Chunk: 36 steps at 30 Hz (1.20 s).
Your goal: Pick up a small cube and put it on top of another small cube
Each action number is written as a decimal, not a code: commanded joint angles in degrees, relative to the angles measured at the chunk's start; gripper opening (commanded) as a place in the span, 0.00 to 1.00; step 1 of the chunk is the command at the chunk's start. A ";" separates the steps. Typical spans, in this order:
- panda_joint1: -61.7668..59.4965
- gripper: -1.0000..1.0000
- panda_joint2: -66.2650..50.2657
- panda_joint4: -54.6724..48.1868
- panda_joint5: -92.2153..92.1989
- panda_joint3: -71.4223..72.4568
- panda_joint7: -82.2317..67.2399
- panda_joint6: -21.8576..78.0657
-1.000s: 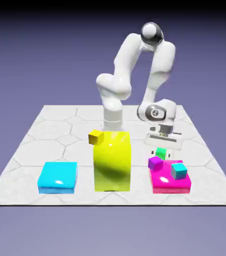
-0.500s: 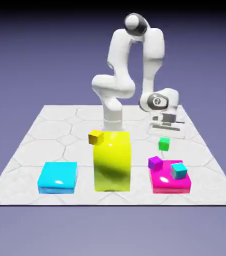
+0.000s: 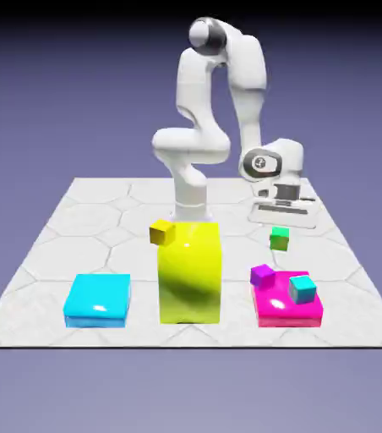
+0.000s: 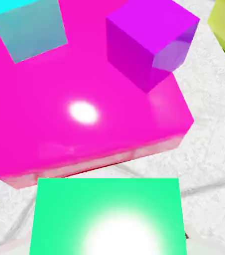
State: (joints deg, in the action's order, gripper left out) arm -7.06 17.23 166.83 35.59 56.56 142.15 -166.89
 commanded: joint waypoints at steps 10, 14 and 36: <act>8.89 0.00 -0.16 -1.78 -0.32 -20.77 -18.00 0.00; 12.44 0.00 -0.23 -2.49 -0.46 -29.08 -25.20 -0.03; -16.82 0.00 -1.36 -4.54 -1.99 -5.66 -32.90 -7.35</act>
State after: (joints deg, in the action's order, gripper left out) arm -23.88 15.88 162.29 33.62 50.91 109.28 -174.30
